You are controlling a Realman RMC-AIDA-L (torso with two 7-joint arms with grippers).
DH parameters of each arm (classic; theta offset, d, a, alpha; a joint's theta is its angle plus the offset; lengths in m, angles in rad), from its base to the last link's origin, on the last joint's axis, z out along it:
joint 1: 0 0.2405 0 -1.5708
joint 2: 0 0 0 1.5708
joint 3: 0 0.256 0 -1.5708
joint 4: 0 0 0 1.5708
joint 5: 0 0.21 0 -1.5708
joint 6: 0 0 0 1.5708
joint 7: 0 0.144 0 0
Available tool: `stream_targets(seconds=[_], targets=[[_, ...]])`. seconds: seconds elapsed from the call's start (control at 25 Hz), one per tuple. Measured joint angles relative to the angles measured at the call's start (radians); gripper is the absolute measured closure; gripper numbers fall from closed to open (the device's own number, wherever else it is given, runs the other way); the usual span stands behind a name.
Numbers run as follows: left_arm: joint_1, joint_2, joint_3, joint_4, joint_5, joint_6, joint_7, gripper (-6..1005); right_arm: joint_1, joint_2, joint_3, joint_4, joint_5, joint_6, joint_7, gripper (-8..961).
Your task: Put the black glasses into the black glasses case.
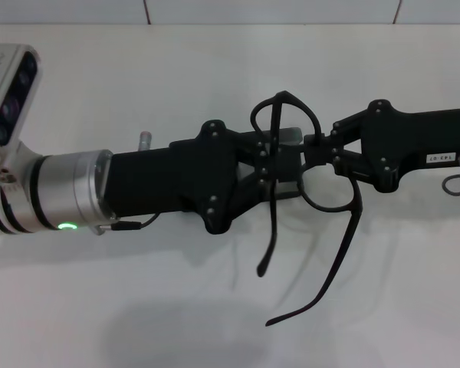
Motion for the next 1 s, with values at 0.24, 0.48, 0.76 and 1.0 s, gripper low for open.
stream_targets(seconds=[0.24,0.48,0.76,1.0], targets=[[-0.001,-0.004,-0.002,-0.043,-0.008,-0.023,0.086,1000,0.003,0.0,-0.003,0.023,0.021,-0.024,0.0,870],[-0.005,-0.008,0.0,-0.065,-0.013,-0.033,0.136,1000,0.004,0.001,-0.011,0.027,0.023,-0.027,0.0,871],[-0.005,-0.01,0.0,-0.096,-0.049,-0.034,0.199,1000,0.009,0.001,-0.012,0.044,0.023,-0.035,0.0,872],[-0.012,-0.011,0.0,-0.104,-0.056,-0.049,0.242,1000,0.012,0.001,-0.036,0.051,0.045,-0.039,0.0,872]])
